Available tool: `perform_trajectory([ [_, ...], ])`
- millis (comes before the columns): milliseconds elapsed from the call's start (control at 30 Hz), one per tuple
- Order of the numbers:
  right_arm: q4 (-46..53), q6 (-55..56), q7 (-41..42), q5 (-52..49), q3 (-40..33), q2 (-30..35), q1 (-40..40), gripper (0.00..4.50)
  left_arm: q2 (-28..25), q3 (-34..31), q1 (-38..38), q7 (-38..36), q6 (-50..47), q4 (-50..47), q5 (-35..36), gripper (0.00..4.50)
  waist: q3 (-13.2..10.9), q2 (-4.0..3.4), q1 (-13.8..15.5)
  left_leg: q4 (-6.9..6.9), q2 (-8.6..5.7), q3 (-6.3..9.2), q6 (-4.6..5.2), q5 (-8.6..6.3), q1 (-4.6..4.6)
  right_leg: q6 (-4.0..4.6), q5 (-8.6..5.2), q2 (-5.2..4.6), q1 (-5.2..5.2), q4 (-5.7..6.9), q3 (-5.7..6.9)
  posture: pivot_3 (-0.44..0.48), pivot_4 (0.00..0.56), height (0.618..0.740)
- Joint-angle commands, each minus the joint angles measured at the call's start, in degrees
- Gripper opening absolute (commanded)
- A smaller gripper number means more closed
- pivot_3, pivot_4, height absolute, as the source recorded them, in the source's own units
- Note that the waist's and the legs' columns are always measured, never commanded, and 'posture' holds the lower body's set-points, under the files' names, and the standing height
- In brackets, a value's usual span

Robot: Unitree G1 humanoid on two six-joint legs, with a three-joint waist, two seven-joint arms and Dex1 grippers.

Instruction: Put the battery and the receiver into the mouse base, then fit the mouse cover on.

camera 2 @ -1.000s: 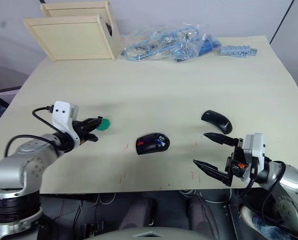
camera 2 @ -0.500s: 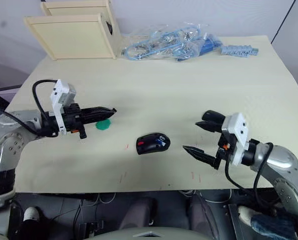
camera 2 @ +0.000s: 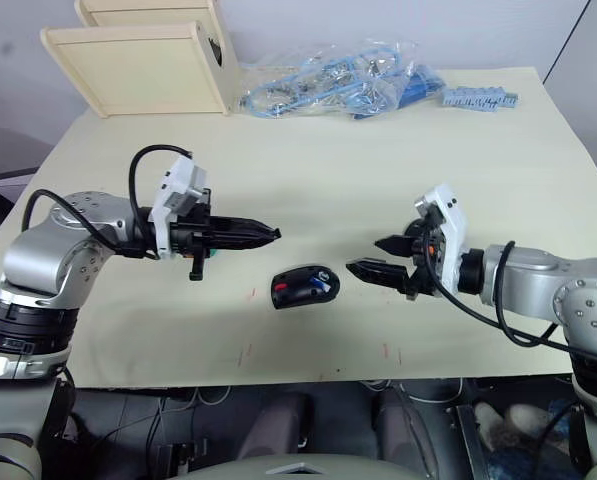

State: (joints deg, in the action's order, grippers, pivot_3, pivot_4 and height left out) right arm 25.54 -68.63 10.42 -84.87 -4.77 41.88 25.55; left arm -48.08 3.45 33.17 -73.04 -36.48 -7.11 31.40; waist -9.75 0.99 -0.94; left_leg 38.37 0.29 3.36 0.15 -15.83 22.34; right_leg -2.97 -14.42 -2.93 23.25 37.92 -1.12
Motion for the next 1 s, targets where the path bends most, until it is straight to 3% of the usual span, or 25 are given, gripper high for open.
perform_trajectory([
  [33, -3.19, 0.24, -9.02, -12.47, 3.45, -0.21, 4.22, 4.50, 0.50, 1.15, 1.98, -1.55, 2.08, -2.23, -0.48, 0.01, 0.00, 0.00, -0.03, 0.02, 0.00, 0.02, 0.00, 0.00, 0.13, 0.00, 0.00, 0.01, 0.11, 0.01, 0.02, 0.000, 0.150, 0.740],
  [233, -8.61, 3.52, -20.23, -26.92, 11.00, 0.87, 9.76, 4.50, 1.24, 3.09, 3.58, -3.35, 4.46, -2.20, -1.85, 0.01, 0.00, 0.00, -0.08, 0.08, 0.00, 0.00, 0.00, 0.01, 0.43, 0.00, 0.01, 0.00, 0.36, 0.03, 0.02, 0.000, 0.150, 0.740],
  [567, -16.50, 3.03, -23.65, -28.13, 14.84, -4.98, 14.65, 4.50, 3.10, 5.69, 5.19, -4.30, 7.11, -2.92, -3.93, 0.01, -0.01, -0.01, -0.08, 0.11, 0.01, -0.01, 0.01, 0.01, 0.46, -0.01, 0.01, 0.03, 0.37, 0.05, 0.02, 0.000, 0.150, 0.740],
  [667, -18.26, 2.28, -24.21, -28.13, 14.48, -6.46, 15.09, 3.61, 3.35, 6.02, 4.91, -4.44, 7.55, -3.75, -4.30, 0.00, -0.01, -0.01, -0.08, 0.11, 0.01, -0.01, 0.01, 0.01, 0.46, -0.01, 0.01, 0.04, 0.38, 0.05, 0.02, 0.000, 0.150, 0.740],
  [767, -18.45, 0.97, -23.64, -28.13, 14.33, -7.02, 15.59, 2.15, 3.32, 6.01, 4.41, -4.71, 8.28, -4.05, -4.72, 0.00, -0.01, -0.02, -0.08, 0.11, 0.02, 0.00, 0.01, 0.01, 0.46, 0.00, 0.01, 0.05, 0.38, 0.06, 0.03, 0.000, 0.150, 0.740],
  [1000, -18.78, 0.03, -23.10, -28.13, 13.60, -7.60, 15.39, 2.15, 3.44, 6.20, 3.76, -5.09, 9.48, -4.24, -5.42, 0.00, -0.01, -0.02, -0.08, 0.11, 0.02, 0.00, 0.01, 0.01, 0.46, 0.00, 0.01, 0.05, 0.38, 0.06, 0.03, 0.000, 0.150, 0.740],
])
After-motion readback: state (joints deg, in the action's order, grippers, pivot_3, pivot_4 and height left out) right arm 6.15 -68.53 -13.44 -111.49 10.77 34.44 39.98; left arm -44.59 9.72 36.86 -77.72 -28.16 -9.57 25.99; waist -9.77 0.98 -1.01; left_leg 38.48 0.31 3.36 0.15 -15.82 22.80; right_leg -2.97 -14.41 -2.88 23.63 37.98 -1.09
